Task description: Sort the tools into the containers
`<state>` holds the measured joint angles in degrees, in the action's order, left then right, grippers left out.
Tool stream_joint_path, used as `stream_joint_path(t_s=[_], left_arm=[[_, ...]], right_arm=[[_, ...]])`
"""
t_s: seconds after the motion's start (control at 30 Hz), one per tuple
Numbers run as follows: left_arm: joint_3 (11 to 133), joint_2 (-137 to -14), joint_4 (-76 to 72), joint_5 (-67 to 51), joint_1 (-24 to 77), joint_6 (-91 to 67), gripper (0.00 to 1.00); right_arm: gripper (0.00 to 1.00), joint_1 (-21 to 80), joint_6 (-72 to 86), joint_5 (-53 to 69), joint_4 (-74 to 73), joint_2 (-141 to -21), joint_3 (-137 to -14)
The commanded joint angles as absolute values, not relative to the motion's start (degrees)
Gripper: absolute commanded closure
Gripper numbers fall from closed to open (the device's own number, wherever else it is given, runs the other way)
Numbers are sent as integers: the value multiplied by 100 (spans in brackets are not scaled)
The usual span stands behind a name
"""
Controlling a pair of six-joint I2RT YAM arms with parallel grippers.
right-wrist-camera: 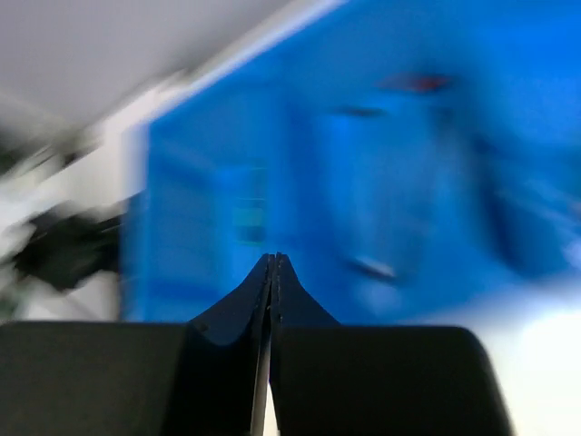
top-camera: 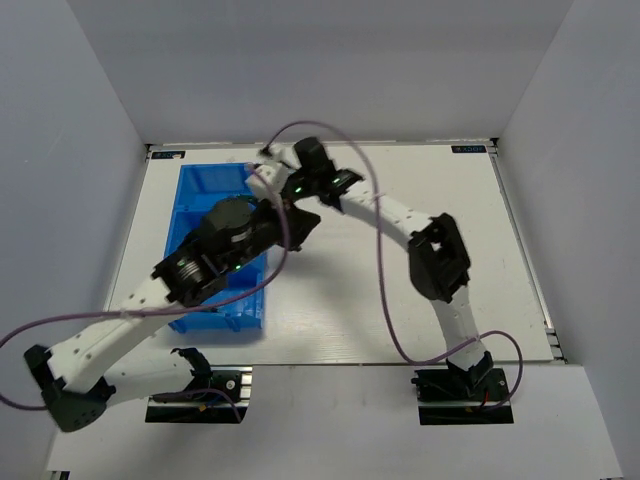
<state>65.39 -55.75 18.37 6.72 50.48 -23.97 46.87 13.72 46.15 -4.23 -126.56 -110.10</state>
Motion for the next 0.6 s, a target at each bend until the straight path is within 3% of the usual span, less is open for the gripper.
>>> stream_joint_path(t_s=[0.0,0.07,0.1,0.13,0.2,0.23,0.27,0.3,0.33,0.37,0.4,0.43,0.5,0.57], left_arm=[[6837,-6508,1670,203,5045,-2487,100],[7048,-6950,1722,254,5045,-2784,100],[7110,-7170,1723,316,5045,-2943,100],[7163,-7598,1810,395,5045,-3118,100],[7452,-8145,1985,483,5045,-3672,100],[7671,-8487,2334,562,5045,-3822,98],[8265,-9299,2529,562,5097,-4006,85],[8627,-9743,2723,493,5098,-4086,79],[9022,-10191,2942,492,5098,-4191,77],[9879,-10630,3327,327,5150,-4245,75],[10401,-11514,3627,325,5203,-4384,64],[11442,-11957,3900,325,5203,-4386,59],[12353,-12697,4612,325,5256,-4630,52],[13164,-13445,4807,255,5309,-4781,39]], right_arm=[[100,3563,573,1758,-2671,-11542,-11057],[100,2946,118,1233,-3214,-11357,-10943],[90,2283,-190,1152,-3739,-11251,-10864],[60,2068,-489,1064,-4275,-11215,-10855],[50,1663,-876,889,-5101,-11144,-10907],[57,1104,-966,818,-5602,-11145,-10994],[68,942,-1036,548,-5990,-11092,-10986],[81,662,-1037,423,-6142,-11040,-10925],[94,433,-1002,317,-6474,-10987,-10847],[100,204,-993,377,-6521,-10847,-10411],[100,89,-1019,517,-6478,-10559,-10171],[100,79,-1072,519,-6208,-10234,-9934],[99,-211,-1177,554,-5916,-9576,-8774],[84,-307,-1248,711,-5451,-9352,-8097]])
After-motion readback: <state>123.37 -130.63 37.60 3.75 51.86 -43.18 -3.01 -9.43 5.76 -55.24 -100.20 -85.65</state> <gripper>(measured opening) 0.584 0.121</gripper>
